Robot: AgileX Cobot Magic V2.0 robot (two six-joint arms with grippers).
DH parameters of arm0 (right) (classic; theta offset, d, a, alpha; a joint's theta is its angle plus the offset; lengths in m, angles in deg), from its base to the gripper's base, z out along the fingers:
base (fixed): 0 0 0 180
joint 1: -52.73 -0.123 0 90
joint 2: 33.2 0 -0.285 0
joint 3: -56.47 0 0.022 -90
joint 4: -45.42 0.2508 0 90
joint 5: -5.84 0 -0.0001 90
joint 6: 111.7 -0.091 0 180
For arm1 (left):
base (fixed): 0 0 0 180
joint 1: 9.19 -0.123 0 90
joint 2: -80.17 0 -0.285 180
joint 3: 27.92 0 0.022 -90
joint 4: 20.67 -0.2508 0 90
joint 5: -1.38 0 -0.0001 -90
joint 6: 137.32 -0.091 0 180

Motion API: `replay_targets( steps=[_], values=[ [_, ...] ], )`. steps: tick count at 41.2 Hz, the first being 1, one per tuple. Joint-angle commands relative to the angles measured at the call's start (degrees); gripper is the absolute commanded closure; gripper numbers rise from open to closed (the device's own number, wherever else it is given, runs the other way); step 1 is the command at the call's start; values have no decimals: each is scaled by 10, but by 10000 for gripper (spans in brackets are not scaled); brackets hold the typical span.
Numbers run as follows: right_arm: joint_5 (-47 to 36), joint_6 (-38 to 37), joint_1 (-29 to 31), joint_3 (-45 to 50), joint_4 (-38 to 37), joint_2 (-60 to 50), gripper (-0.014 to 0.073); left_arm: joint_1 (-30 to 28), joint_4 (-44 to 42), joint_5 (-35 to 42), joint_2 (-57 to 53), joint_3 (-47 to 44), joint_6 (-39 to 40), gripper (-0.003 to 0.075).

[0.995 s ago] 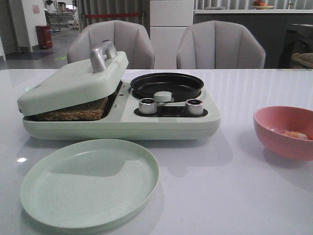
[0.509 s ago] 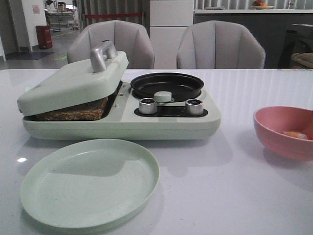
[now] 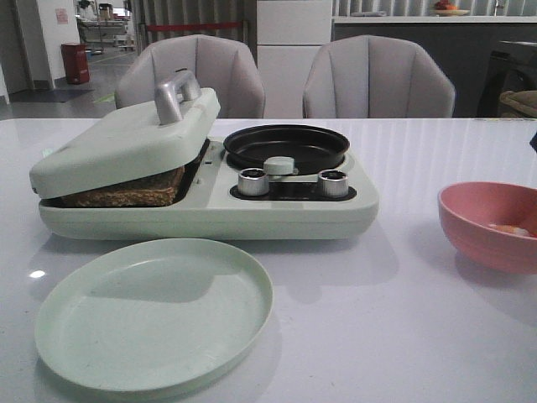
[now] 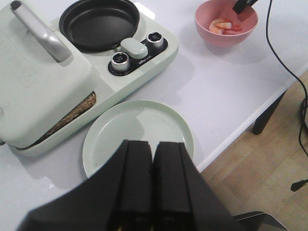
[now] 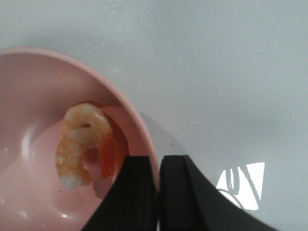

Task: Make breakfast with bread and shrimp
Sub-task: 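Grasp the rim of the pink bowl with the right gripper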

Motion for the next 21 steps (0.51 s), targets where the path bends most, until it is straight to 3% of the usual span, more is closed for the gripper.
replay_targets(
  steps=[1,11,21],
  values=[
    [-11,8,2,-17,11,-25,527,4,-1,44,-2,16,5,619],
    [-22,40,-26,-17,10,-76,529,4,-1,44,-2,16,5,619],
    [-69,53,-139,-66,-47,-165,529,4,-1,44,-2,16,5,619]
  ],
)
